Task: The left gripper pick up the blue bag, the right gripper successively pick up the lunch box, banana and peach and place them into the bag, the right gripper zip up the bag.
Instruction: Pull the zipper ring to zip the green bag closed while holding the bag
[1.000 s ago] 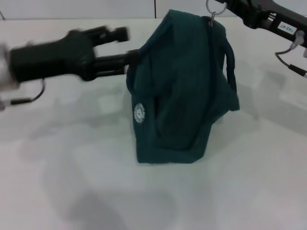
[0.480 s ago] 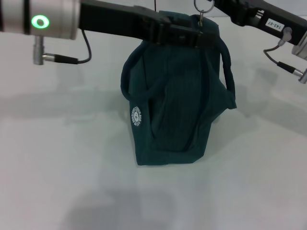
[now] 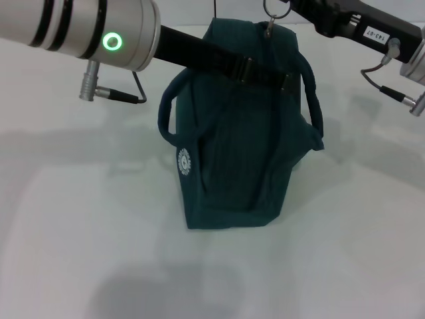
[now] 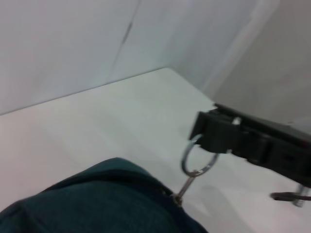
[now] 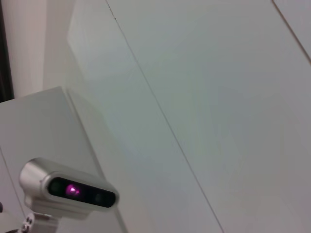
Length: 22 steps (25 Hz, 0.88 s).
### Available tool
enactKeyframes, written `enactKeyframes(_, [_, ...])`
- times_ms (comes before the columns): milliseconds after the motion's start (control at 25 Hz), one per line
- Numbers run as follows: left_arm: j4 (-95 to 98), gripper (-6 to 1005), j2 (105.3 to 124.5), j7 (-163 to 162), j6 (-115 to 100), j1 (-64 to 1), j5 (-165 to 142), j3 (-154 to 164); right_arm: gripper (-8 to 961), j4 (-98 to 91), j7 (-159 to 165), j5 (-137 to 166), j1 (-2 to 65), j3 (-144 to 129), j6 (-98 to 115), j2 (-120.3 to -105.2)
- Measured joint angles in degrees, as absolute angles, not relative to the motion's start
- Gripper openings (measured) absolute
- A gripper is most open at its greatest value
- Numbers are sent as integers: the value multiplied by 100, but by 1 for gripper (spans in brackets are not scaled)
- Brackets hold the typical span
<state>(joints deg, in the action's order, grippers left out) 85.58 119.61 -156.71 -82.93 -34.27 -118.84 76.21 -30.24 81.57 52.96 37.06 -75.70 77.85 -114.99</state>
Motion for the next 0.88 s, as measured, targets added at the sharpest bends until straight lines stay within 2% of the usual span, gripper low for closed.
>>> enactKeyframes(560, [8852, 842, 11964, -15982, -8162, -3351, -12299, 7689, 61, -3084, 8176, 5296, 3667, -7543, 8065, -11496])
enactKeyframes(800, [8839, 815, 11963, -15776, -8156, -3316, -12287, 7745, 62, -3071, 8186, 5294, 3662, -7540, 8110, -11491])
enactKeyframes(880, [8862, 778, 11963, -15581, -8139, -3268, -12215, 7779, 62, -3056, 8188, 5282, 3651, -7540, 8141, -11487])
